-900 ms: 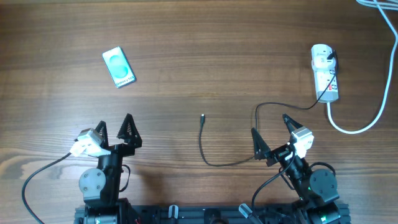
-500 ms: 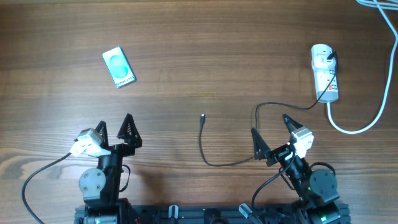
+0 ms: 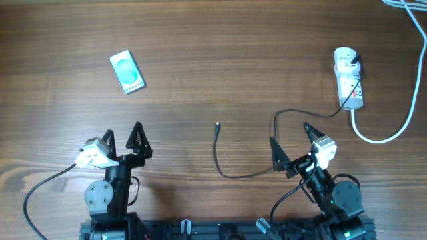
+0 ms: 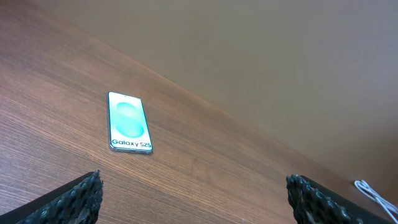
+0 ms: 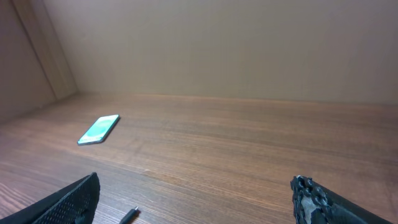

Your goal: Plug charger to phone and switch on socket

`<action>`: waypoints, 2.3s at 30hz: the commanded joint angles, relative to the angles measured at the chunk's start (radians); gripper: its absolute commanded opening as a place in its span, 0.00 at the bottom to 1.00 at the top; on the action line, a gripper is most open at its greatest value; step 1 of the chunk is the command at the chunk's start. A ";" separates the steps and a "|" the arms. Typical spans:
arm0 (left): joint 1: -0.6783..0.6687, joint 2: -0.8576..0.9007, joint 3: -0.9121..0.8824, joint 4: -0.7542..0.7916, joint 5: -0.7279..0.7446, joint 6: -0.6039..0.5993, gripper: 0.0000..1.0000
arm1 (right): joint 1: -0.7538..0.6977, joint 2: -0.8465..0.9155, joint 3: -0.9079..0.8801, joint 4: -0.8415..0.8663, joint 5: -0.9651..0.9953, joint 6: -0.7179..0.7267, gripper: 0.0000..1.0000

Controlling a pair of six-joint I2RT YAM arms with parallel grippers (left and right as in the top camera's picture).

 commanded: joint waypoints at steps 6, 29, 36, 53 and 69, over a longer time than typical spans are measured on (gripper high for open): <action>0.009 -0.011 -0.008 0.001 0.008 -0.003 1.00 | -0.003 -0.014 -0.001 0.002 -0.011 0.011 1.00; 0.009 -0.011 -0.008 0.001 0.008 -0.003 1.00 | -0.003 -0.014 -0.001 0.002 -0.011 0.011 1.00; 0.009 -0.011 -0.008 0.001 0.008 -0.003 1.00 | -0.003 -0.014 -0.001 0.002 -0.011 0.011 1.00; 0.008 -0.011 -0.008 0.003 0.017 -0.006 1.00 | -0.003 -0.014 -0.001 0.002 -0.011 0.011 1.00; 0.008 0.139 0.158 -0.006 0.146 0.008 1.00 | -0.003 -0.014 -0.001 0.002 -0.011 0.011 1.00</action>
